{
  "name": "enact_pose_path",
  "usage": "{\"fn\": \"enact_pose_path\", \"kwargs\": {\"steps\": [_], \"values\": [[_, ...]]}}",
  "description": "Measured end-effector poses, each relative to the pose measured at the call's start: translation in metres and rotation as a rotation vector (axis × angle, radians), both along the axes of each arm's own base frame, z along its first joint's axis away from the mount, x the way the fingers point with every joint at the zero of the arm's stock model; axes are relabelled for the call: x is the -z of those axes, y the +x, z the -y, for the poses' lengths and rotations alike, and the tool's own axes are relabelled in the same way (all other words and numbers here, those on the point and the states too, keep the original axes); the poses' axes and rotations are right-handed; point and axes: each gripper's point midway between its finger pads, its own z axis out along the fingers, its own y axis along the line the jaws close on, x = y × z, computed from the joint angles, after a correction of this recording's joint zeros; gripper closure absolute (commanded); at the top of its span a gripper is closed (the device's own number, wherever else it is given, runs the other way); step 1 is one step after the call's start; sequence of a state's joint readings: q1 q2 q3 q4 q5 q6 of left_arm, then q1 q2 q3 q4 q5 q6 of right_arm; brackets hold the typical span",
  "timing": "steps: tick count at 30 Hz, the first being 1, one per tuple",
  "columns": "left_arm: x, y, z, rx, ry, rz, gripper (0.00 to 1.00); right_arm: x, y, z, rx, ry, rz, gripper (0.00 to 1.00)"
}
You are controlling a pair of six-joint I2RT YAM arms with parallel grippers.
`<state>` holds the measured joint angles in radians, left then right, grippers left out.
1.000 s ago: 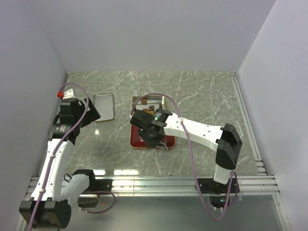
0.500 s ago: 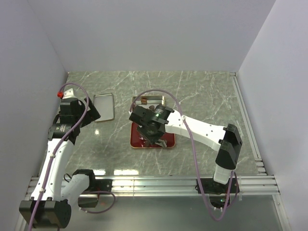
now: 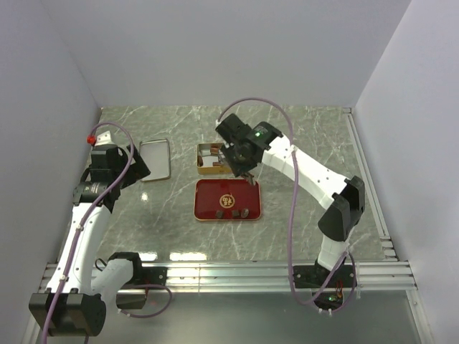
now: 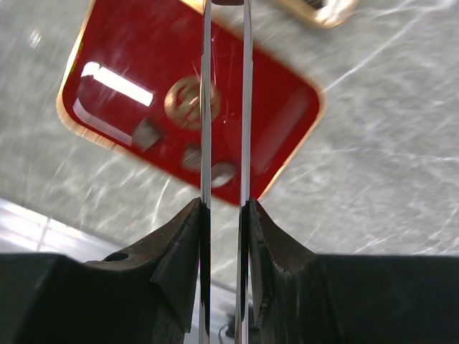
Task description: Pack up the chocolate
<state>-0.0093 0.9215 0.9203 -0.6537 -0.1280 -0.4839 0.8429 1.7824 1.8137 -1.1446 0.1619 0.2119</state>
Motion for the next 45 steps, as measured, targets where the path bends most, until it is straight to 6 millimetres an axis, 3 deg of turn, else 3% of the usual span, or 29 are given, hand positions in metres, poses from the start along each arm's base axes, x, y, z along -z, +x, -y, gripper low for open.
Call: {"fn": "enact_pose_path", "kwargs": {"steps": [7, 11, 15, 22, 38, 45], "values": [[0.003, 0.001, 0.000, 0.000, 0.000, -0.012, 0.01, -0.004, 0.049, 0.016, 0.100, 0.043, 0.031, 0.67], [0.000, 0.003, 0.000, 0.000, 0.000, -0.005, 0.00, -0.007, 0.058, 0.017, 0.108, 0.057, 0.041, 0.67], [-0.001, 0.004, 0.000, 0.000, 0.000, -0.001, 0.01, -0.006, 0.058, 0.016, 0.104, 0.062, 0.037, 0.65], [0.001, 0.005, 0.000, 0.000, 0.000, -0.010, 0.01, -0.006, 0.058, 0.017, 0.102, 0.060, 0.036, 0.50], [0.002, 0.009, 0.000, 0.000, 0.000, -0.007, 0.01, -0.015, 0.059, 0.018, 0.107, 0.069, 0.045, 0.55], [0.001, 0.010, 0.001, 0.003, -0.008, -0.002, 0.01, -0.025, 0.040, 0.030, 0.107, 0.079, 0.033, 0.55]]}}
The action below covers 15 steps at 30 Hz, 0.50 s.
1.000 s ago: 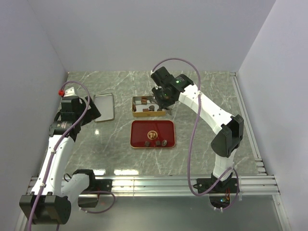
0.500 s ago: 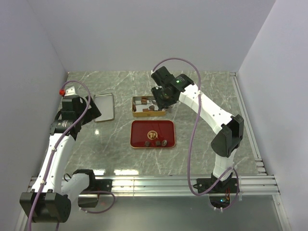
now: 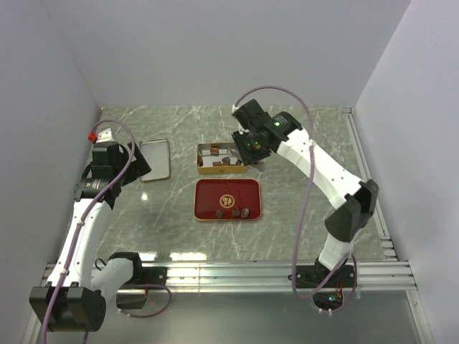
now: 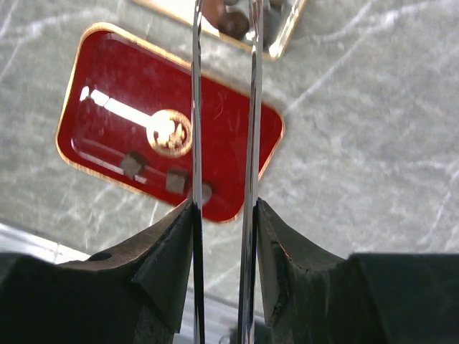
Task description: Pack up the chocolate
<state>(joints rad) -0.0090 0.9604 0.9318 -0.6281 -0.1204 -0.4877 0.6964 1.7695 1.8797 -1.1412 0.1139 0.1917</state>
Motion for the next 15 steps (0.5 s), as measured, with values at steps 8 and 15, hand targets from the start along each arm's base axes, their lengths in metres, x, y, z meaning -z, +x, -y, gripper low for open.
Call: {"fn": "enact_pose_path", "kwargs": {"steps": [8, 15], "values": [[-0.005, 0.006, 0.002, 0.007, -0.010, 0.028, 0.00, -0.014, -0.044, 0.032, 0.020, 0.029, -0.008, 0.56], [-0.002, 0.009, 0.004, 0.013, -0.015, 0.022, 0.01, 0.004, -0.080, 0.049, 0.037, 0.016, -0.076, 0.56]]}}
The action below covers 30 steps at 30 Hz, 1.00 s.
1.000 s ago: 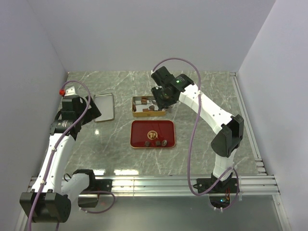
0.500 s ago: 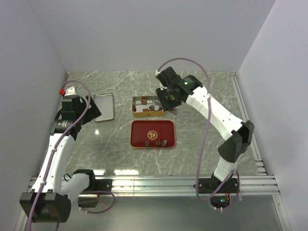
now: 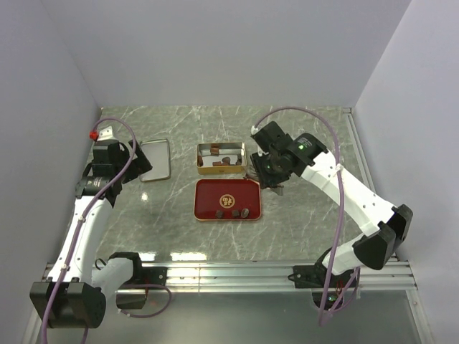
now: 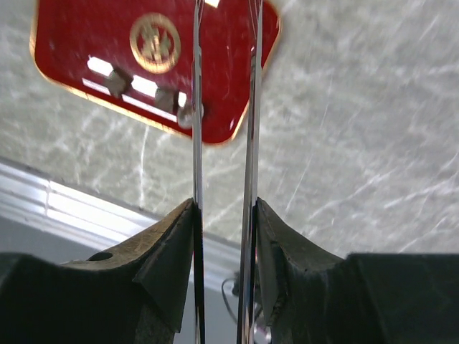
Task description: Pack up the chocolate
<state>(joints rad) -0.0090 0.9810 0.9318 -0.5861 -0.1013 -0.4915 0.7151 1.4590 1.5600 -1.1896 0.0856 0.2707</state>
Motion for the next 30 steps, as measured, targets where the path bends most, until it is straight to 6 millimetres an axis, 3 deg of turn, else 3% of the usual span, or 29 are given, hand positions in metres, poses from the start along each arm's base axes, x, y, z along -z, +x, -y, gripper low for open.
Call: {"fn": "enact_pose_path", "kwargs": {"steps": [6, 14, 22, 30], "values": [[0.002, 0.000, 0.001, 0.003, -0.003, -0.006, 0.00, 0.015, -0.033, 0.000, -0.054, -0.012, -0.059, 0.56], [0.002, 0.000, 0.001, 0.001, -0.005, -0.007, 0.00, 0.014, -0.065, -0.012, -0.166, -0.013, -0.085, 0.55], [0.002, 0.000, 0.001, -0.005, -0.010, -0.010, 0.01, 0.015, -0.077, -0.037, -0.269, -0.021, -0.119, 0.55], [0.006, -0.004, 0.001, -0.005, -0.008, -0.028, 0.01, 0.029, -0.080, -0.056, -0.341, -0.056, -0.168, 0.53]]}}
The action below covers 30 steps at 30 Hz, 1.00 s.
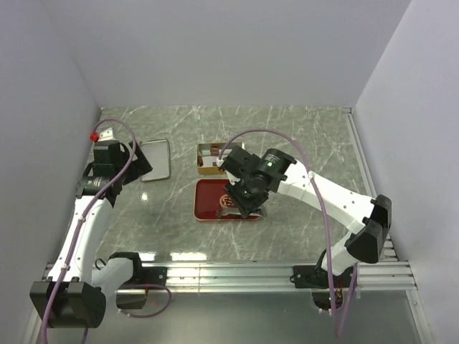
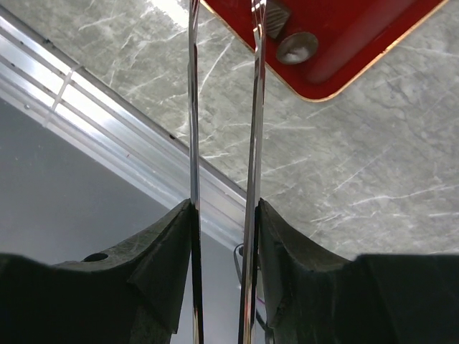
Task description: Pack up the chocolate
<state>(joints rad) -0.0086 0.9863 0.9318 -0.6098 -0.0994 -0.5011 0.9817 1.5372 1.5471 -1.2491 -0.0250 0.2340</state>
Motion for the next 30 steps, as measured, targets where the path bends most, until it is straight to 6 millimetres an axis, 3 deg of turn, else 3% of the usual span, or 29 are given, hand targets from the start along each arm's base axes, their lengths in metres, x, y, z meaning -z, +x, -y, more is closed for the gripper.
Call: {"fn": "enact_pose_path", "kwargs": {"steps": [11, 30], "values": [[0.000, 0.000, 0.000, 0.000, 0.000, 0.000, 0.01, 0.006, -0.005, -0.010, -0.052, -0.002, -0.017, 0.52], [0.000, 0.000, -0.001, -0.001, 0.003, 0.000, 0.01, 0.026, 0.004, -0.020, -0.042, -0.049, -0.016, 0.52]]}}
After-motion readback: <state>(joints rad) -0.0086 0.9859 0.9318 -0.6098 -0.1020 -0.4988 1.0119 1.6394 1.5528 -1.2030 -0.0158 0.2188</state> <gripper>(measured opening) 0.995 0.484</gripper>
